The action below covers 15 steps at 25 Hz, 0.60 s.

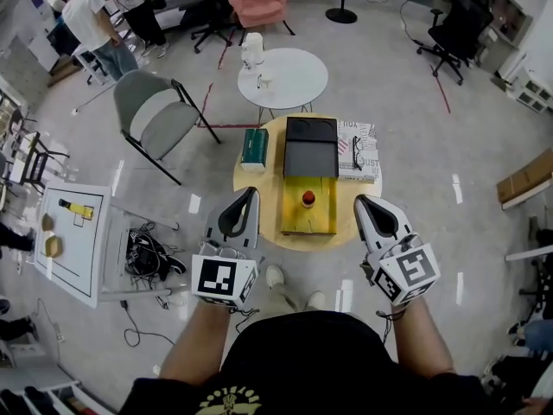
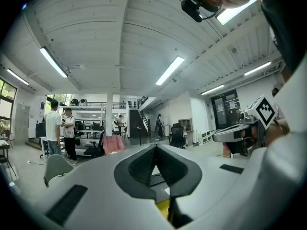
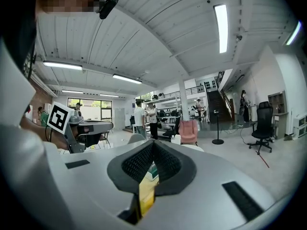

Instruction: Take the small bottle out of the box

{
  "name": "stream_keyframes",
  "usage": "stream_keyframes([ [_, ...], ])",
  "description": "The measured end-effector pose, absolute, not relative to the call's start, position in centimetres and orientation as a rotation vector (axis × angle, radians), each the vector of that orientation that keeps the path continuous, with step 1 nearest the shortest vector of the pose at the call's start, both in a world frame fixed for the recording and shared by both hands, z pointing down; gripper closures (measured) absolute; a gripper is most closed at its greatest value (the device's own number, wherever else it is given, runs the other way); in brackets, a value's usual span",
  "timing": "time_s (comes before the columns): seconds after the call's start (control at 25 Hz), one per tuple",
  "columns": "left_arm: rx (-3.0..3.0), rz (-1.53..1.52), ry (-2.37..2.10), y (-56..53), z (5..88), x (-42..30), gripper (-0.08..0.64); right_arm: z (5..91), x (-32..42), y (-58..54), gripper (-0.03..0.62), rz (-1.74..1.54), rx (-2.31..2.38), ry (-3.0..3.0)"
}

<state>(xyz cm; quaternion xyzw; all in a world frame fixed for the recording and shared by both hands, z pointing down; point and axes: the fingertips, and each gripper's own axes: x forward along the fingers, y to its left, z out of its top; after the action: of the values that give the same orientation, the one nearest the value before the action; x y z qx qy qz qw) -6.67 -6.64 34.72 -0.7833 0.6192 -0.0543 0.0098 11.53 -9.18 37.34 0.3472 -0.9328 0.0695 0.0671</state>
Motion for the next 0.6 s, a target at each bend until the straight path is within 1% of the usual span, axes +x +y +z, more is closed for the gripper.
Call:
stream_keyframes([
  [0.6, -2.491, -0.096, 1.854, -12.0, 33.8, -8.5, 0.546, 37.1, 9.6, -13.5, 0.577, 0.215, 1.136, -2.777],
])
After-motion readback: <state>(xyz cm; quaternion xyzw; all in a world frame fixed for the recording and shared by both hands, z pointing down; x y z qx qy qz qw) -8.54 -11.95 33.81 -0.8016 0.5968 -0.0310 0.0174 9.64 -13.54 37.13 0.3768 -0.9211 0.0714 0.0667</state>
